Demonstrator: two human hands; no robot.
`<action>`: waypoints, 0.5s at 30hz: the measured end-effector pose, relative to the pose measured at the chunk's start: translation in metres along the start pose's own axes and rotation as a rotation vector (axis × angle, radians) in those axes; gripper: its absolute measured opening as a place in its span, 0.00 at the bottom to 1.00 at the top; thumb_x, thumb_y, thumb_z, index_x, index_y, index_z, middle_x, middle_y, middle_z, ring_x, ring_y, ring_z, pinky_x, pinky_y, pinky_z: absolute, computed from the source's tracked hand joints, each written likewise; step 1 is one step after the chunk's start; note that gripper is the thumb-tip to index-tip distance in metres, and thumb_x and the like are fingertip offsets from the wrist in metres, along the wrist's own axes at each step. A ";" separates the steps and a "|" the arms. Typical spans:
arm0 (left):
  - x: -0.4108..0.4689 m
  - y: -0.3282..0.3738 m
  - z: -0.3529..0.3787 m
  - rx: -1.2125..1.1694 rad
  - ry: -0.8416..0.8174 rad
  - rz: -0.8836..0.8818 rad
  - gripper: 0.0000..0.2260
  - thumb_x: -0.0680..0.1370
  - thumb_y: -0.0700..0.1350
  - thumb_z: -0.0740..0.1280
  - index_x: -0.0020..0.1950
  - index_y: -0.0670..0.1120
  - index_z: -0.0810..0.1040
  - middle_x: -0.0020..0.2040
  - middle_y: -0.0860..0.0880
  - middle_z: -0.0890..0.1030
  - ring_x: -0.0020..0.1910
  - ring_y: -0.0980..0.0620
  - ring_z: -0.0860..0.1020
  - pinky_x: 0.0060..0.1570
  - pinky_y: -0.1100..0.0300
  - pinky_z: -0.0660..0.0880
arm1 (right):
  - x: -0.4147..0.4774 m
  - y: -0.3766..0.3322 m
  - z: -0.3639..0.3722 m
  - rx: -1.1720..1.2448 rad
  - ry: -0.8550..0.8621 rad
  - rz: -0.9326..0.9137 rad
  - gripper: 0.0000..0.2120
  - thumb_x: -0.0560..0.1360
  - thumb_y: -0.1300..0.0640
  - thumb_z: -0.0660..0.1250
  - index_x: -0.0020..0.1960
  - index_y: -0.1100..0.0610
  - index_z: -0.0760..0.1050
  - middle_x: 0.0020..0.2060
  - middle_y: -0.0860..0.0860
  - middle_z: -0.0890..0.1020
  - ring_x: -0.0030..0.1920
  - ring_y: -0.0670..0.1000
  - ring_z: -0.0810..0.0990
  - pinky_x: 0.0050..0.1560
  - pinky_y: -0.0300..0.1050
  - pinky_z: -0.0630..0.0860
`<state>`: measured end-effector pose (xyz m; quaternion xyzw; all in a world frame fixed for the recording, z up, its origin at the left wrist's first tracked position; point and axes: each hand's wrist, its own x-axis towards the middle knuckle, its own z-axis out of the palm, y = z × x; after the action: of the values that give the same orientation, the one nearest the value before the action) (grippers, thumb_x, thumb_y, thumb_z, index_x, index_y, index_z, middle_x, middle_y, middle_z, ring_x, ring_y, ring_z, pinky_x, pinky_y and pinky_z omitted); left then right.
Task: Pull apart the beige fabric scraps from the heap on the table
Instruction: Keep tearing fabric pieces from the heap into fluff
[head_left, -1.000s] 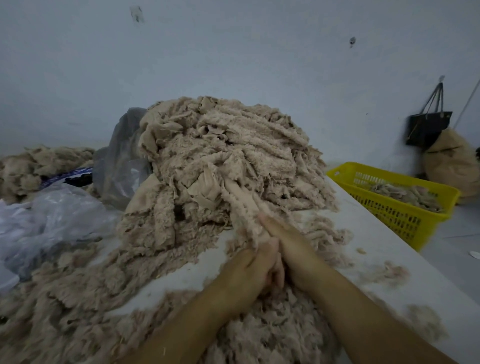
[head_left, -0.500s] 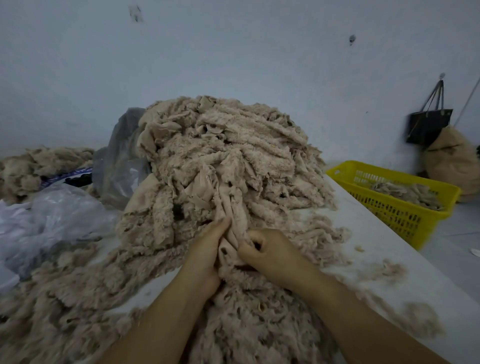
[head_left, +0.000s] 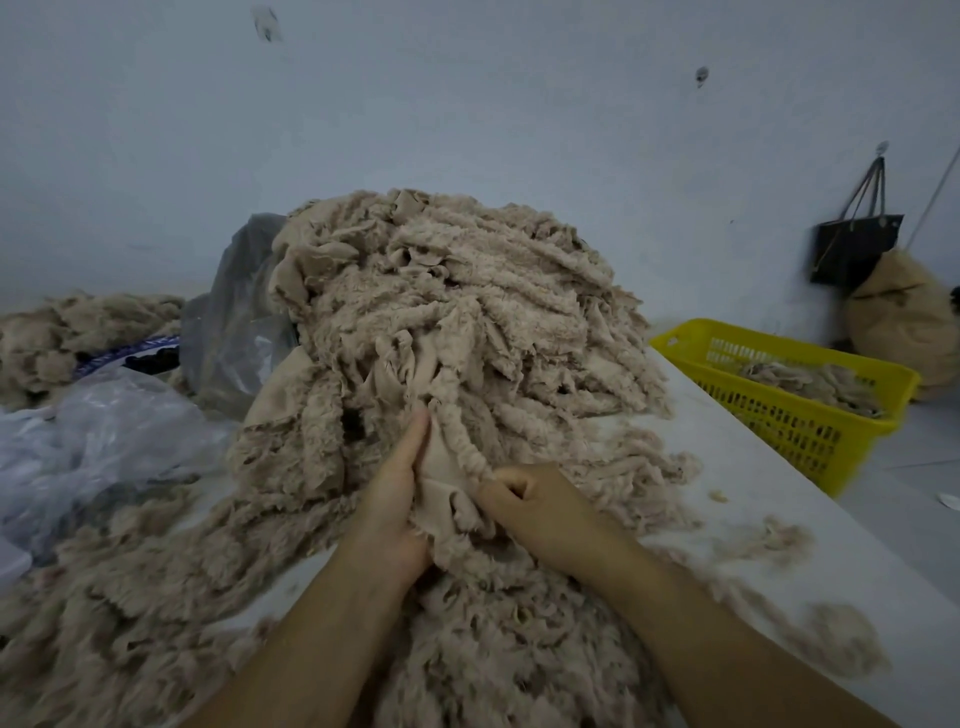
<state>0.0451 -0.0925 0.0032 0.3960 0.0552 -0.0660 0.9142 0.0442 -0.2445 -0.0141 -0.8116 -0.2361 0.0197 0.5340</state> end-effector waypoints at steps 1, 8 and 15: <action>0.002 0.002 -0.003 0.002 0.021 -0.002 0.20 0.72 0.58 0.71 0.54 0.44 0.87 0.55 0.42 0.85 0.48 0.43 0.85 0.44 0.48 0.84 | 0.000 -0.001 0.000 -0.009 -0.017 -0.007 0.19 0.69 0.39 0.60 0.28 0.48 0.60 0.24 0.44 0.63 0.26 0.45 0.61 0.26 0.37 0.59; 0.003 0.015 -0.015 -0.111 -0.013 0.098 0.13 0.75 0.51 0.68 0.39 0.44 0.87 0.41 0.45 0.86 0.39 0.48 0.86 0.35 0.55 0.82 | -0.001 -0.006 -0.008 0.059 0.022 0.043 0.20 0.76 0.49 0.63 0.26 0.48 0.63 0.23 0.45 0.67 0.22 0.42 0.62 0.23 0.35 0.59; -0.007 -0.001 -0.005 -0.029 -0.232 0.011 0.16 0.78 0.51 0.64 0.33 0.47 0.80 0.43 0.46 0.85 0.46 0.47 0.85 0.49 0.51 0.80 | 0.001 -0.001 -0.032 0.196 0.398 0.180 0.21 0.80 0.51 0.61 0.29 0.50 0.65 0.26 0.52 0.69 0.29 0.53 0.68 0.32 0.41 0.68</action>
<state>0.0381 -0.0891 0.0001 0.3729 -0.0522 -0.1056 0.9204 0.0534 -0.2715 0.0007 -0.7615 -0.0499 -0.0700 0.6424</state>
